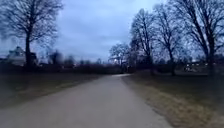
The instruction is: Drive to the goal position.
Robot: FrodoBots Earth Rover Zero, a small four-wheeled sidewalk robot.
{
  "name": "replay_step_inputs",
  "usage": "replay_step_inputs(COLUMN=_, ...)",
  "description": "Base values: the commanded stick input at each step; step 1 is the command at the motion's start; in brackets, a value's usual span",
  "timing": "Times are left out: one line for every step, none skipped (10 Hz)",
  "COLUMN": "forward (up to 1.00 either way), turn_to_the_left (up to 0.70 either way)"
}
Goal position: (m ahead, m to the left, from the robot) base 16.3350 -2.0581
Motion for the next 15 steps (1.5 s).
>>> replay_step_inputs(forward=0.70, turn_to_the_left=0.00)
replay_step_inputs(forward=0.70, turn_to_the_left=0.00)
replay_step_inputs(forward=0.70, turn_to_the_left=0.00)
replay_step_inputs(forward=0.70, turn_to_the_left=0.00)
replay_step_inputs(forward=0.70, turn_to_the_left=0.00)
replay_step_inputs(forward=0.70, turn_to_the_left=0.00)
replay_step_inputs(forward=0.70, turn_to_the_left=0.00)
replay_step_inputs(forward=0.70, turn_to_the_left=0.00)
replay_step_inputs(forward=0.70, turn_to_the_left=0.00)
replay_step_inputs(forward=0.70, turn_to_the_left=0.00)
replay_step_inputs(forward=0.70, turn_to_the_left=0.00)
replay_step_inputs(forward=0.70, turn_to_the_left=0.00)
replay_step_inputs(forward=0.70, turn_to_the_left=0.00)
replay_step_inputs(forward=0.70, turn_to_the_left=0.00)
replay_step_inputs(forward=0.70, turn_to_the_left=0.00)
